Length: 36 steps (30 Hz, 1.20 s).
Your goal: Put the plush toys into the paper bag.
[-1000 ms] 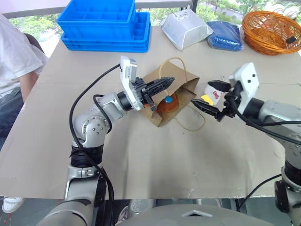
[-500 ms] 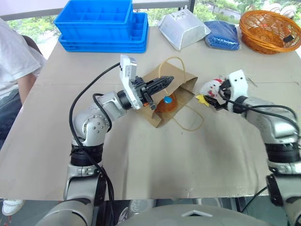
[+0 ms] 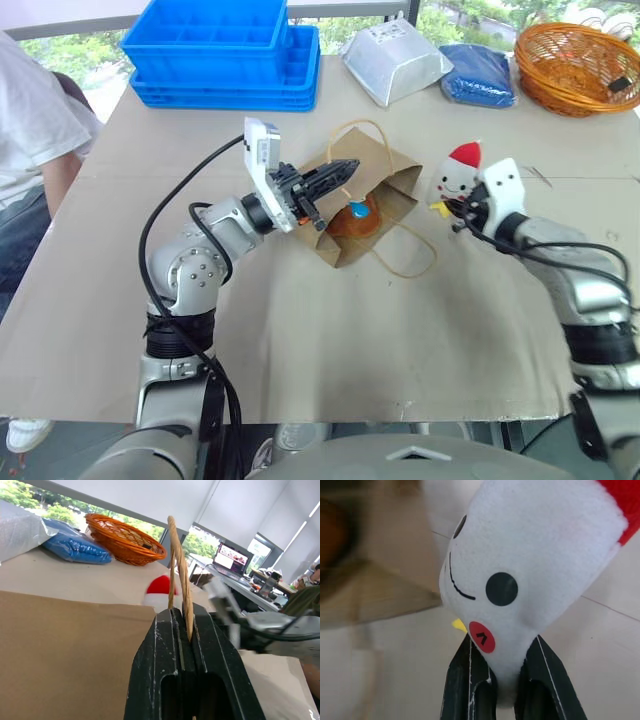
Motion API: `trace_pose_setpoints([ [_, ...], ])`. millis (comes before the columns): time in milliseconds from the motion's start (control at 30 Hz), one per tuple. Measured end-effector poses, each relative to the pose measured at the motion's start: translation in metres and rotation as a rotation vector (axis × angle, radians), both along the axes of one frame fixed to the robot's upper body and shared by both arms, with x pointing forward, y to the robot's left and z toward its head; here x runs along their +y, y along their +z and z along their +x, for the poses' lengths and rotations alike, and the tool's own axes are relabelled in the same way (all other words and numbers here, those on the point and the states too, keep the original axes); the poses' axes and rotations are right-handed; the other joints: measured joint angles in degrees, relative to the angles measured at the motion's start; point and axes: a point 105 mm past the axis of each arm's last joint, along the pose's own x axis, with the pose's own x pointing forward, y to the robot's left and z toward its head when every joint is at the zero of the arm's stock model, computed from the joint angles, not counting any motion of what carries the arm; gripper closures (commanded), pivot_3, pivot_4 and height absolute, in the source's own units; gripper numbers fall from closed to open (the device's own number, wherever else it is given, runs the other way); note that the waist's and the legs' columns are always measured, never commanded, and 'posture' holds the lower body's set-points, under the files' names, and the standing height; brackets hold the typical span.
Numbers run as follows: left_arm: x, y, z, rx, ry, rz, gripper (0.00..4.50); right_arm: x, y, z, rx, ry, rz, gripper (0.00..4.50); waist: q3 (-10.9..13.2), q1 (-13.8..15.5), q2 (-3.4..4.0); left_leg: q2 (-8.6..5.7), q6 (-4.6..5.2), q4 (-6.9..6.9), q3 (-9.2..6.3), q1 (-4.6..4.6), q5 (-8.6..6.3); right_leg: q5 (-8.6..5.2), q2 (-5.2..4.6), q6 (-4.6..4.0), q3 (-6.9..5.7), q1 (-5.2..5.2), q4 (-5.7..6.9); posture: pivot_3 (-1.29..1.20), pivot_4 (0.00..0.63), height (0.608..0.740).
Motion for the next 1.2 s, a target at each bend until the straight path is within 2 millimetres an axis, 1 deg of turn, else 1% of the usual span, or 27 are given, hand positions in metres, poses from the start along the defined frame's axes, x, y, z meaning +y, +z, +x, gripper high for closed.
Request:
trace_pose_setpoints([
  [33, 0.002, 0.001, 0.0, -0.001, 0.005, -0.002, 4.5, 0.002, 0.003, -0.009, 0.01, 0.038, -0.001, 4.43, 0.0, 0.0, -0.02, 0.01, 0.13, 0.0, 0.0, 0.03, -0.08, 0.0, 0.02, 0.0, -0.01, 0.03, 0.0, 0.0, 0.15, 0.74],
  [67, 0.001, 0.002, 0.0, -0.005, 0.001, -0.004, 4.5, 0.007, 0.006, -0.023, 0.03, 0.103, -0.022, 4.43, 0.0, -0.1, -0.01, 0.02, 0.15, 0.0, 0.0, 0.02, -0.09, 0.0, 0.01, 0.0, -0.01, 0.02, -0.01, 0.0, 0.15, 0.74],
  [133, 0.0, 0.005, 0.001, -0.011, -0.003, -0.007, 4.5, 0.015, 0.01, -0.034, 0.049, 0.168, -0.034, 4.43, 0.0, -0.4, -0.01, 0.07, 0.17, 0.01, 0.07, 0.08, -0.1, 0.0, 0.04, 0.0, 0.02, 0.04, 0.01, 0.0, 0.15, 0.74],
  [200, -0.001, 0.012, 0.003, -0.026, -0.017, -0.018, 4.5, 0.038, 0.02, -0.04, 0.059, 0.262, -0.039, 4.43, 0.0, -0.8, -0.02, 0.11, 0.17, 0.01, 0.14, 0.16, -0.1, 0.0, 0.15, -0.01, 0.09, 0.04, 0.02, 0.0, 0.15, 0.74],
  [233, -0.001, 0.014, 0.002, -0.033, -0.021, -0.022, 4.5, 0.047, 0.022, -0.039, 0.061, 0.284, -0.032, 4.43, 0.0, -0.9, -0.02, 0.11, 0.17, 0.02, 0.15, 0.19, -0.1, 0.0, 0.19, -0.01, 0.1, 0.06, 0.02, 0.0, 0.15, 0.74],
  [267, -0.002, 0.017, 0.001, -0.038, -0.033, -0.031, 4.5, 0.06, 0.024, -0.038, 0.069, 0.314, -0.018, 4.43, 0.0, -1.0, -0.02, 0.13, 0.17, 0.01, 0.11, 0.22, -0.09, -0.01, 0.21, -0.02, 0.08, 0.09, 0.04, 0.0, 0.15, 0.74],
  [300, -0.002, 0.018, 0.001, -0.04, -0.038, -0.034, 4.5, 0.069, 0.023, -0.038, 0.083, 0.336, -0.011, 4.43, 0.0, -0.9, -0.01, 0.13, 0.16, 0.01, 0.06, 0.22, -0.09, -0.01, 0.23, -0.03, 0.07, 0.09, 0.05, 0.0, 0.15, 0.74],
  [333, -0.001, 0.018, 0.001, -0.039, -0.036, -0.035, 4.5, 0.08, 0.017, -0.038, 0.128, 0.366, -0.002, 4.43, 0.0, -0.8, -0.02, 0.14, 0.14, 0.01, 0.03, 0.19, -0.08, -0.01, 0.23, -0.03, 0.05, 0.09, 0.04, 0.0, 0.15, 0.74],
  [400, 0.0, 0.019, 0.0, -0.044, -0.036, -0.033, 4.5, 0.092, 0.002, -0.037, 0.214, 0.399, -0.004, 4.43, 0.0, -0.5, -0.02, 0.1, -0.07, 0.02, 0.04, 0.14, 0.04, 0.0, 0.16, -0.02, 0.07, 0.07, 0.03, 0.0, 0.15, 0.74],
  [467, 0.002, 0.022, -0.001, -0.052, -0.036, -0.037, 4.5, 0.097, -0.01, -0.033, 0.277, 0.414, -0.027, 4.43, 0.0, -0.3, -0.02, 0.03, -0.08, 0.02, 0.04, 0.05, 0.05, 0.0, 0.06, -0.02, 0.06, 0.01, 0.01, 0.0, 0.15, 0.74],
  [500, 0.003, 0.023, -0.003, -0.059, -0.041, -0.033, 4.5, 0.101, -0.011, -0.029, 0.296, 0.422, -0.018, 4.43, 0.0, -0.3, -0.04, 0.01, -0.08, 0.02, 0.06, 0.01, 0.04, 0.01, 0.04, -0.01, 0.08, -0.02, -0.02, 0.0, 0.15, 0.74],
  [600, -0.003, 0.02, -0.017, -0.078, -0.093, 0.001, 4.5, 0.113, -0.001, -0.012, 0.313, 0.464, -0.001, 4.43, 0.0, -0.3, -0.03, -0.02, -0.08, 0.0, 0.07, 0.02, 0.04, 0.01, 0.01, -0.01, 0.11, -0.04, -0.02, 0.0, 0.15, 0.74],
  [667, -0.005, 0.008, -0.024, -0.055, -0.113, 0.026, 4.5, 0.117, 0.003, -0.005, 0.322, 0.494, 0.007, 4.43, 0.0, -0.2, -0.04, 0.0, -0.08, -0.01, -0.05, 0.0, 0.04, 0.01, 0.02, -0.02, 0.0, -0.03, -0.02, 0.0, 0.15, 0.74],
  [733, -0.004, 0.007, -0.024, -0.053, -0.108, 0.028, 4.5, 0.12, 0.002, -0.004, 0.335, 0.507, 0.017, 4.43, 0.0, -0.2, -0.04, 0.01, -0.08, -0.01, -0.07, -0.01, 0.04, 0.01, 0.03, -0.02, -0.02, -0.03, -0.01, 0.0, 0.15, 0.74],
  [767, -0.004, 0.005, -0.026, -0.053, -0.105, 0.034, 4.5, 0.13, 0.002, -0.003, 0.361, 0.541, 0.037, 4.43, 0.0, -0.4, -0.03, 0.02, -0.08, -0.01, 0.01, 0.01, 0.04, 0.01, 0.03, -0.02, 0.03, -0.04, 0.01, 0.0, 0.15, 0.74],
  [900, -0.005, 0.004, -0.03, -0.057, -0.108, 0.039, 4.5, 0.148, 0.01, -0.006, 0.371, 0.628, 0.074, 4.43, 0.0, -0.4, -0.03, 0.05, -0.08, -0.02, -0.04, 0.01, 0.04, 0.01, 0.04, -0.02, -0.01, -0.06, 0.03, 0.0, 0.15, 0.74],
  [967, -0.004, 0.002, -0.032, -0.056, -0.102, 0.043, 4.5, 0.15, 0.009, -0.01, 0.367, 0.674, 0.058, 4.43, 0.0, -0.3, -0.03, 0.04, -0.09, -0.02, -0.03, 0.0, 0.04, 0.01, 0.02, -0.02, -0.02, -0.06, 0.02, 0.0, 0.15, 0.74],
  [1033, -0.002, 0.001, -0.032, -0.055, -0.089, 0.05, 4.5, 0.149, 0.006, -0.012, 0.369, 0.698, 0.033, 4.43, 0.0, -0.2, -0.03, 0.0, -0.08, -0.01, -0.04, -0.02, 0.04, 0.01, -0.03, -0.02, -0.02, -0.06, 0.01, 0.0, 0.15, 0.74],
  [1167, 0.004, 0.004, -0.029, -0.076, -0.058, 0.065, 4.5, 0.126, 0.002, -0.02, 0.314, 0.753, -0.119, 4.43, 0.0, -0.1, -0.04, -0.06, -0.08, -0.01, -0.05, -0.03, 0.04, 0.01, -0.09, -0.02, -0.06, -0.06, -0.02, 0.0, 0.15, 0.74],
  [1200, 0.006, 0.006, -0.029, -0.085, -0.051, 0.066, 4.5, 0.124, 0.002, -0.021, 0.31, 0.76, -0.13, 4.43, 0.0, -0.2, -0.04, -0.05, -0.08, -0.01, -0.04, -0.03, 0.04, 0.01, -0.09, -0.02, -0.06, -0.06, -0.02, 0.0, 0.15, 0.74],
])
